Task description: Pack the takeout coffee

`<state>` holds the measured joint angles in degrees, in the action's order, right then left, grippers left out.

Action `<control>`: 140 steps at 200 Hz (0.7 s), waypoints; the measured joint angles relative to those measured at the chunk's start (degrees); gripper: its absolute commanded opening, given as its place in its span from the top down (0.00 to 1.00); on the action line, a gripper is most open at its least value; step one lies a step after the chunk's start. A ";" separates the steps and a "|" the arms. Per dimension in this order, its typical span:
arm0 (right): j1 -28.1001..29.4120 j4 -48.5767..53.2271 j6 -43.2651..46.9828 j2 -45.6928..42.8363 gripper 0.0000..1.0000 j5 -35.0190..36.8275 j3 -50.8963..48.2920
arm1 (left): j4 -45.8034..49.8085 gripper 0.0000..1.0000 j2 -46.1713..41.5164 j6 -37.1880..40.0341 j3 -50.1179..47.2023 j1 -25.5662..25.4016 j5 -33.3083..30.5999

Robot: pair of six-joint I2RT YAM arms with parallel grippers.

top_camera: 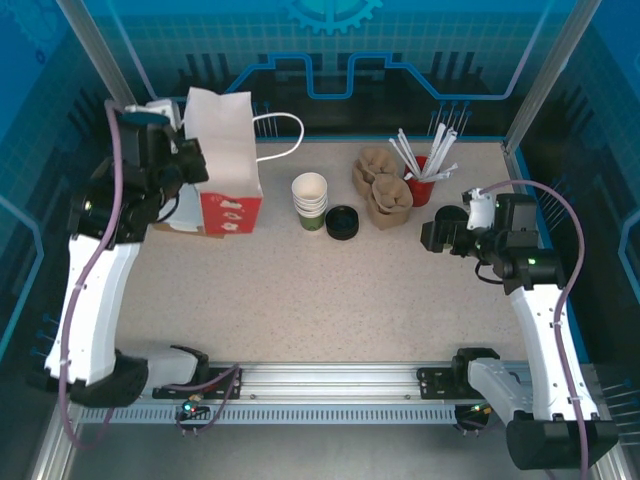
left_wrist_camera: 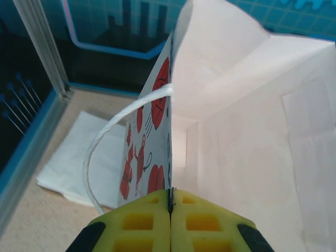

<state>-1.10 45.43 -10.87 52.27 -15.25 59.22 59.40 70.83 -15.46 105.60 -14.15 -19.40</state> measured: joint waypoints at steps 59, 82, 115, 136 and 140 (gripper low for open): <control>1.55 -0.07 -0.85 2.51 0.00 0.11 0.35 | 0.37 1.00 -14.16 -10.82 -17.84 -1.90 14.05; 2.32 -0.09 -0.98 3.06 0.00 0.22 0.35 | 0.17 1.00 -15.41 -14.40 -22.84 -4.48 18.05; 3.26 -0.37 -1.16 3.32 0.00 0.72 0.35 | -3.37 1.00 -16.20 -19.43 -31.67 -9.49 21.24; 4.13 -0.70 -1.11 3.74 0.00 1.36 0.35 | -5.86 1.00 -16.20 -22.05 -34.69 -11.96 21.70; 4.26 -0.72 -1.11 3.89 0.00 1.36 0.35 | -6.25 1.00 -16.20 -22.25 -34.97 -12.35 21.70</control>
<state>3.16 44.71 -11.99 56.16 -13.89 59.57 53.15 54.63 -37.71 70.63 -26.50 2.31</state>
